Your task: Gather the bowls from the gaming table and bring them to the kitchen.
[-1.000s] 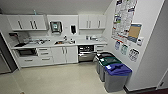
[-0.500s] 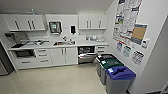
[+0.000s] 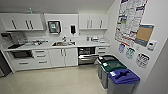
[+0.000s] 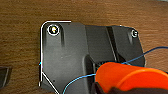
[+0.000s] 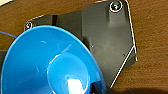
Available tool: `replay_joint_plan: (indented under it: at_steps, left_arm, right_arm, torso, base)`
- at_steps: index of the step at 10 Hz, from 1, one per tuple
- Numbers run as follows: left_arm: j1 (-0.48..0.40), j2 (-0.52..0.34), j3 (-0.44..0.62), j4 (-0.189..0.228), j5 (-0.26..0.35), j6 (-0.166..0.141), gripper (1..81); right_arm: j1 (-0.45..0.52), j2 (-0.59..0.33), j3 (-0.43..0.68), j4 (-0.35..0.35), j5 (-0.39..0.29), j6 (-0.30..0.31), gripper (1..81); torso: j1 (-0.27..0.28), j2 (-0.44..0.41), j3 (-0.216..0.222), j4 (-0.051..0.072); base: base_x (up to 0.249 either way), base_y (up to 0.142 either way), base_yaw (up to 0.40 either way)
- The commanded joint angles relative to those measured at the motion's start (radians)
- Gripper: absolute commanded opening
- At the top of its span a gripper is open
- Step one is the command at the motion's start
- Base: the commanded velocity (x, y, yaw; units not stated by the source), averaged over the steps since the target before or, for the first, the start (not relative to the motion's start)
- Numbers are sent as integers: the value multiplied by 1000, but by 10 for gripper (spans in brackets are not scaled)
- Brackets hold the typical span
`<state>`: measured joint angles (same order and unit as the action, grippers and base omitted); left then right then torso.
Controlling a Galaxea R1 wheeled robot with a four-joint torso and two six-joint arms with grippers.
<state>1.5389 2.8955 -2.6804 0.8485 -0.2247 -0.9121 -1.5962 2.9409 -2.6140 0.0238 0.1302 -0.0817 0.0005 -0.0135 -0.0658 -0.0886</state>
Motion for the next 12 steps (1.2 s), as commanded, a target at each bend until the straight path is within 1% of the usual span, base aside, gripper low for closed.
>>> replay_joint_plan:
  at_steps: [1, 12]
  left_arm:
    - [-38, -11, -4, -3, 31, 4, 10]
    - [-38, -10, -4, -3, 31, 4, 10]
  right_arm:
    - [35, 2, 8, -10, -54, -3, 10]
    - [29, 2, 5, -10, -54, -3, 10]
  torso:
    - [0, 0, 0, 0]
    - [1, 0, 0, 0]
  base:
    - [178, 0, 0]
    - [162, 0, 0]
